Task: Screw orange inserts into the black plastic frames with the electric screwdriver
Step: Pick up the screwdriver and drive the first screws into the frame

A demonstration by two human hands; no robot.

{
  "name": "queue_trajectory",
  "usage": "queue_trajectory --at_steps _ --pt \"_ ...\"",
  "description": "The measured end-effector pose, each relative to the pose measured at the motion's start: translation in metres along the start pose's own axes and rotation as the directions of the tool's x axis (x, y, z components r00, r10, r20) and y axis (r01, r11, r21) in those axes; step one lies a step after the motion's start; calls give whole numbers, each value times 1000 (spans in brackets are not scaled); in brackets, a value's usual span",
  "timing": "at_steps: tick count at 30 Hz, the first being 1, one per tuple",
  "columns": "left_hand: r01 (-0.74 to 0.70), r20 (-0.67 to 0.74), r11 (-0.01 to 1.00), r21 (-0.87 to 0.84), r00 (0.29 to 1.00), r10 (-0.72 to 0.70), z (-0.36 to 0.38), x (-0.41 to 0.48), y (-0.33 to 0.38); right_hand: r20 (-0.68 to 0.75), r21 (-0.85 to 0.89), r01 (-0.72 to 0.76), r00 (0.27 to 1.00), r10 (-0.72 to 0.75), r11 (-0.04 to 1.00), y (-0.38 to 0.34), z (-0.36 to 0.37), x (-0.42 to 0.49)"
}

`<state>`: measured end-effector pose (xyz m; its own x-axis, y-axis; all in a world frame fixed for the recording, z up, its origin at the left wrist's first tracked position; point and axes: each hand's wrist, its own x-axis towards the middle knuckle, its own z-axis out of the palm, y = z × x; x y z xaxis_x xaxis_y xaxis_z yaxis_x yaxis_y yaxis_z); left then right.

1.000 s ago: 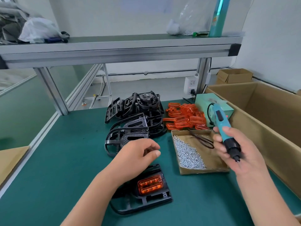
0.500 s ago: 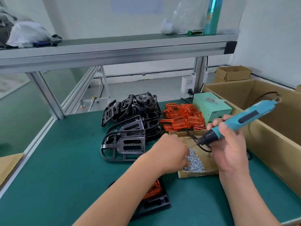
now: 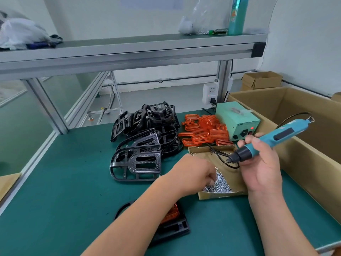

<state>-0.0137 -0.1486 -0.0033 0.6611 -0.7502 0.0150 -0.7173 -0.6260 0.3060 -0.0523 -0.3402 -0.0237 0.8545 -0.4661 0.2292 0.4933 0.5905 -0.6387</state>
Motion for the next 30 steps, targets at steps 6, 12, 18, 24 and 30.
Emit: queue_trajectory --at_steps 6,12,18,24,30 --pt "16 -56 999 -30 998 -17 4 -3 -6 -17 -9 -28 999 28 1000 2 2 0" --pt "10 -69 996 -88 997 -16 6 -6 -9 -41 -4 -33 999 32 999 4 2 -1" --pt "41 -87 962 -271 994 -67 3 -10 -14 -64 -11 -32 997 31 999 6 4 0" --pt "100 -68 925 -366 989 -134 2 -11 -13 -58 -19 -44 997 43 999 6 5 0" --pt "128 -25 801 -584 984 -175 -12 -24 -20 -79 -74 -54 996 48 996 7 5 -1"
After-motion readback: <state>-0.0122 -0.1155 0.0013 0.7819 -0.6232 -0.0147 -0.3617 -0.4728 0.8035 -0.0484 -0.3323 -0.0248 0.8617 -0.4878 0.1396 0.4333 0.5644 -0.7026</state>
